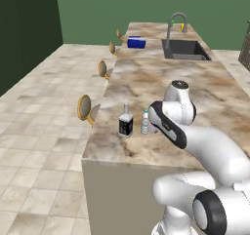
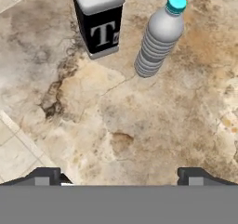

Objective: Place the drinks on the dining counter in a tight cluster.

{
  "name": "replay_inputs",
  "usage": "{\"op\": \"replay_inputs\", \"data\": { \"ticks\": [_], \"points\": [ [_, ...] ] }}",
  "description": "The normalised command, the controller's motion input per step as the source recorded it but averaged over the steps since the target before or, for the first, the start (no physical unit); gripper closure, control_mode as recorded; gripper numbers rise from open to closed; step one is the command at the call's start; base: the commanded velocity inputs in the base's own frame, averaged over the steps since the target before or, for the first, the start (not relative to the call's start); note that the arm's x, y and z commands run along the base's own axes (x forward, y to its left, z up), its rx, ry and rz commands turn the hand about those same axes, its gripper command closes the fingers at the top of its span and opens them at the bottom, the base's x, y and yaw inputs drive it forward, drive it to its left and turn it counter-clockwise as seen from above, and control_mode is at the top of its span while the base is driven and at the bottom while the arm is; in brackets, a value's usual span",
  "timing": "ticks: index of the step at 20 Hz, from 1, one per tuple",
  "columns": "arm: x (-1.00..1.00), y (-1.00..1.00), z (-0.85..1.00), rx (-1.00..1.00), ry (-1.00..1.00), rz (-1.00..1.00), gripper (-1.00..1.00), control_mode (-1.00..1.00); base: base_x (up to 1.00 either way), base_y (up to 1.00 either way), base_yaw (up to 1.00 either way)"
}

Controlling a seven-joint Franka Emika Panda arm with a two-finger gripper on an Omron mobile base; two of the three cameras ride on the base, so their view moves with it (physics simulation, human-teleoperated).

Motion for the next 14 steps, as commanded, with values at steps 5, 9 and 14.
{"op": "replay_inputs", "data": {
  "ticks": [5, 9, 14],
  "points": [
    [-0.35, 0.00, 0.04, -0.05, 0.00, -0.39, -1.00, -1.00, 0.00, 0.00, 0.00],
    [-0.46, -0.10, 0.20, 0.01, -0.02, -0.26, -1.00, -1.00, 0.00, 0.00, 0.00],
    [-0.45, -0.19, 0.39, 0.14, -0.08, -0.02, -1.00, -1.00, 0.00, 0.00, 0.00]
  ]
}}
